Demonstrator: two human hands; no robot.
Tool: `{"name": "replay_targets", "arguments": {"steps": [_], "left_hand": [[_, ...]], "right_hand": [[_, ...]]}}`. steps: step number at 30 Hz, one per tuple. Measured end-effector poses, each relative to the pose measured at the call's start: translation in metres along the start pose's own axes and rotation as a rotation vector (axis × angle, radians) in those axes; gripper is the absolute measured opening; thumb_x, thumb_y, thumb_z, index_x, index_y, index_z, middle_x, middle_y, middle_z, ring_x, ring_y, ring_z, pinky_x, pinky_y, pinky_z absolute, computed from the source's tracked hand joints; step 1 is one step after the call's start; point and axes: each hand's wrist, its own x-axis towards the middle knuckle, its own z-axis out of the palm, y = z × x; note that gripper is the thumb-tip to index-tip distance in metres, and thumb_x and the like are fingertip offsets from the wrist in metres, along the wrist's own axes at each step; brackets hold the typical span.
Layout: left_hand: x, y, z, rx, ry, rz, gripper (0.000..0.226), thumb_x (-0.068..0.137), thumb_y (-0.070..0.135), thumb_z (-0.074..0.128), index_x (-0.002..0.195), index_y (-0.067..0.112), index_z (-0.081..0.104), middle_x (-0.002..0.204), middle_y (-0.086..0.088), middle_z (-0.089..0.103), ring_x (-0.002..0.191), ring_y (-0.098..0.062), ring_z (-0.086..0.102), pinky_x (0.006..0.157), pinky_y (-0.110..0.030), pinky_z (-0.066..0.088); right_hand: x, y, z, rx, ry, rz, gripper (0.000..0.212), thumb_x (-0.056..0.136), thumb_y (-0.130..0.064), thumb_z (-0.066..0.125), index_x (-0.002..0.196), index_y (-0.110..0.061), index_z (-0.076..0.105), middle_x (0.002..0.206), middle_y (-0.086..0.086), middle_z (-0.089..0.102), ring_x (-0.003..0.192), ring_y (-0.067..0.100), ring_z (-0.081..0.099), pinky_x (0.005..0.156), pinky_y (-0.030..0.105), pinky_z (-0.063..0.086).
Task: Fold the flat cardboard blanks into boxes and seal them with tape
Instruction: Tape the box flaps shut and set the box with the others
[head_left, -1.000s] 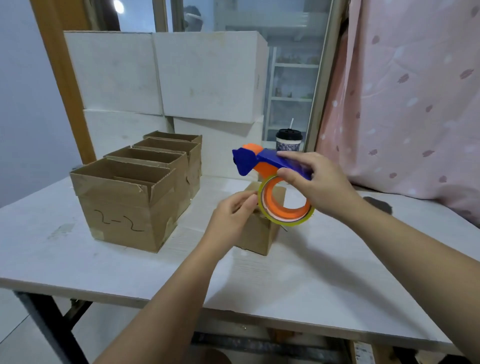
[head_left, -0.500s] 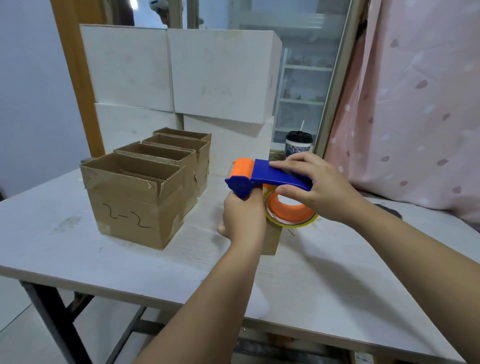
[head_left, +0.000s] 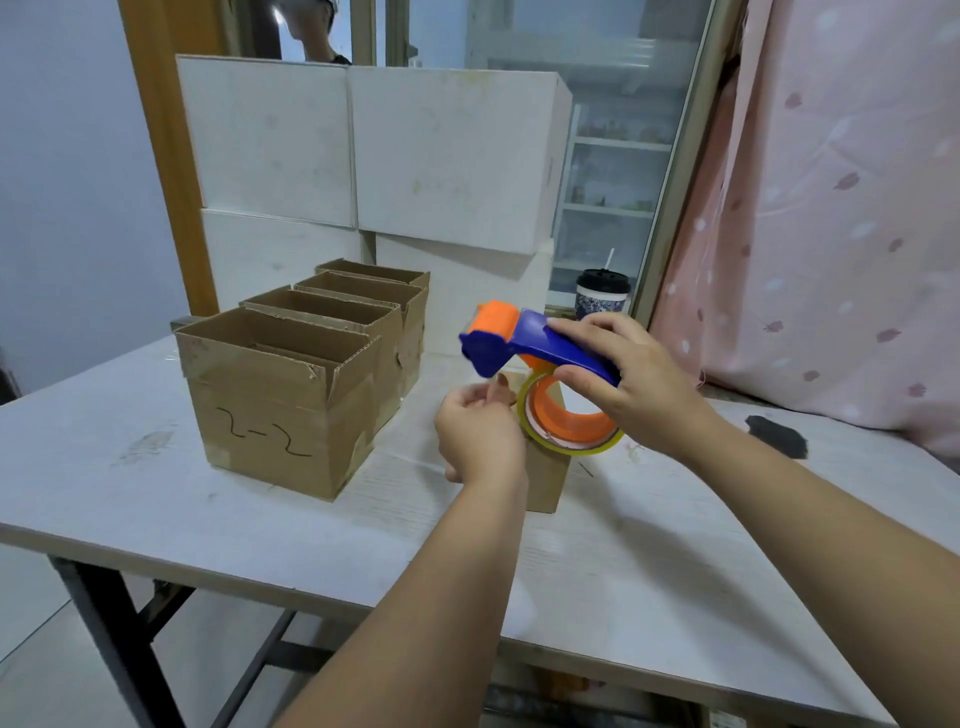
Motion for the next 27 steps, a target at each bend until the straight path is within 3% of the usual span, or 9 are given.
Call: {"name": "replay_targets", "arguments": {"steps": [2,6,8,10,12,14,17,21,27], "left_hand": [[0.005,0.001,-0.003,-0.030,-0.028,-0.037,0.013,0.088,0.030,0.066,0.085,0.017,0.066,0.074,0.006,0.067,0.084,-0.017,0.063,0.092,-0.043,0.046],[0.011,0.004,-0.013,-0.128,-0.061,-0.087,0.019,0.092,0.024,0.056,0.081,0.013,0.065,0.067,0.005,0.066,0.062,-0.007,0.059,0.050,-0.016,0.041],[0.011,0.003,-0.017,-0.100,-0.080,-0.018,0.025,0.094,0.023,0.050,0.076,0.015,0.064,0.064,0.006,0.068,0.061,-0.007,0.061,0.052,-0.017,0.044],[0.010,-0.003,-0.020,0.023,-0.083,0.137,0.029,0.095,0.028,0.049,0.070,0.023,0.062,0.062,0.010,0.068,0.068,-0.009,0.064,0.065,-0.026,0.049],[0.009,-0.008,-0.023,0.161,-0.052,0.287,0.031,0.096,0.035,0.048,0.069,0.026,0.060,0.065,0.013,0.067,0.074,-0.009,0.064,0.073,-0.031,0.047],[0.009,-0.013,-0.026,0.209,-0.014,0.339,0.033,0.095,0.038,0.049,0.066,0.025,0.059,0.065,0.012,0.064,0.073,-0.008,0.060,0.068,-0.030,0.046],[0.009,-0.019,-0.030,0.175,-0.004,0.249,0.037,0.094,0.038,0.052,0.059,0.029,0.060,0.060,0.013,0.061,0.066,-0.006,0.058,0.056,-0.022,0.044],[0.006,-0.028,-0.031,0.096,-0.036,0.102,0.040,0.094,0.036,0.053,0.058,0.025,0.067,0.053,0.010,0.060,0.063,-0.012,0.055,0.060,-0.031,0.046],[0.004,-0.030,-0.031,0.074,-0.008,0.087,0.042,0.096,0.034,0.051,0.058,0.020,0.063,0.053,0.006,0.055,0.061,-0.014,0.051,0.059,-0.032,0.045]], "right_hand": [[-0.003,0.001,0.004,0.043,0.026,0.022,0.047,0.094,-0.028,0.058,0.140,-0.027,0.047,0.118,-0.001,0.042,0.098,-0.004,0.035,0.082,-0.005,0.022],[-0.004,0.003,0.006,0.111,0.023,0.044,0.047,0.092,-0.034,0.058,0.137,-0.036,0.044,0.118,0.000,0.042,0.098,-0.020,0.036,0.080,-0.005,0.024],[-0.007,0.003,0.005,0.118,0.044,0.049,0.050,0.086,-0.045,0.056,0.133,-0.045,0.040,0.114,-0.002,0.045,0.098,-0.023,0.036,0.079,-0.005,0.024],[-0.012,0.003,0.004,0.119,0.057,0.044,0.053,0.079,-0.053,0.051,0.130,-0.048,0.038,0.110,-0.004,0.047,0.097,-0.022,0.038,0.078,-0.004,0.025],[-0.016,0.004,0.004,0.132,0.070,0.037,0.051,0.079,-0.053,0.050,0.129,-0.050,0.037,0.107,-0.005,0.048,0.095,-0.020,0.039,0.077,-0.004,0.025],[-0.018,0.006,0.005,0.157,0.081,0.050,0.047,0.085,-0.046,0.054,0.127,-0.053,0.035,0.106,-0.006,0.048,0.095,-0.019,0.040,0.076,-0.003,0.026],[-0.019,0.009,0.006,0.180,0.089,0.056,0.052,0.090,-0.030,0.061,0.125,-0.058,0.032,0.109,-0.006,0.049,0.096,-0.017,0.041,0.077,-0.003,0.027],[-0.015,0.004,0.013,0.190,0.121,0.041,0.050,0.091,-0.028,0.061,0.127,-0.053,0.036,0.110,-0.003,0.050,0.096,-0.017,0.042,0.080,-0.002,0.027],[-0.014,-0.005,0.027,0.313,0.211,0.182,0.061,0.083,-0.052,0.049,0.142,-0.038,0.038,0.108,-0.010,0.050,0.096,-0.010,0.045,0.083,0.004,0.033]]}}
